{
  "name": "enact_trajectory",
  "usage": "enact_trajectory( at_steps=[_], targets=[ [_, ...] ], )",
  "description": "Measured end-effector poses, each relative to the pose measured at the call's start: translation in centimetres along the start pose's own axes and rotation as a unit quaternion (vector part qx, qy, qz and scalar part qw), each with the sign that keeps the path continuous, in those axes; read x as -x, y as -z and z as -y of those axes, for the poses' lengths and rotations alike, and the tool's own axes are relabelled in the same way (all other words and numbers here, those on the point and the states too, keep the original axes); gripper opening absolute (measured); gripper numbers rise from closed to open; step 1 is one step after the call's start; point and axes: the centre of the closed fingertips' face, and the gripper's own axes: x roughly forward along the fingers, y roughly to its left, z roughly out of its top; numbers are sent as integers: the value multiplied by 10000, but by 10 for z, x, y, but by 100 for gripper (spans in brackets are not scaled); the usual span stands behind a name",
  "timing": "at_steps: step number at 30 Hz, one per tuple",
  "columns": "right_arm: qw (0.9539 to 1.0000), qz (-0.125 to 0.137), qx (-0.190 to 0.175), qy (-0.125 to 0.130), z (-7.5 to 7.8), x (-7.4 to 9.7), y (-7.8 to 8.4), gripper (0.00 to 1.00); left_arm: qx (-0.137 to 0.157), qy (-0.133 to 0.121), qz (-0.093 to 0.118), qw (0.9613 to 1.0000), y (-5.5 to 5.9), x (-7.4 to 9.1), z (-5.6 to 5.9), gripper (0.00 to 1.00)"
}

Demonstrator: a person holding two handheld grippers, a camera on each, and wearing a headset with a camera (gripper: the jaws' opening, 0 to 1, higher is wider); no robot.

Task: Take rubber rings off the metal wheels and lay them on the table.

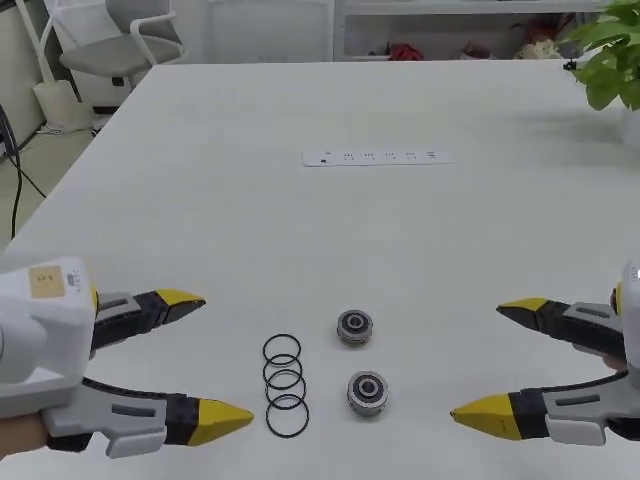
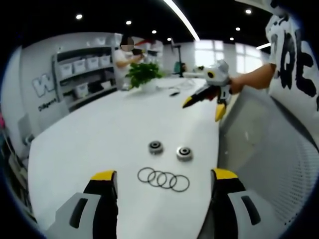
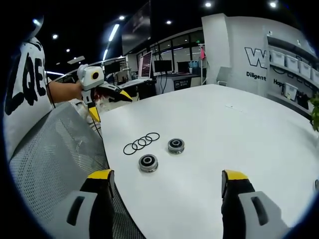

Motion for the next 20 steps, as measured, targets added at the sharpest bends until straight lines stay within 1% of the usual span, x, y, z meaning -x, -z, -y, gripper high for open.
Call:
enact_trajectory(
  at_steps=[9, 15, 20],
  targets=[
    [10000, -34, 6, -22, -2, 0, 3, 86, 7, -17, 3, 10000, 0, 1, 0, 78],
    [10000, -58, 43, -25, -4, 0, 4, 86, -3, -4, -16, 10000, 1, 2, 4, 78],
    [9999, -87, 81, -61, -6, -1, 5, 86, -7, -11, -30, 10000, 2, 3, 4, 78]
  ],
)
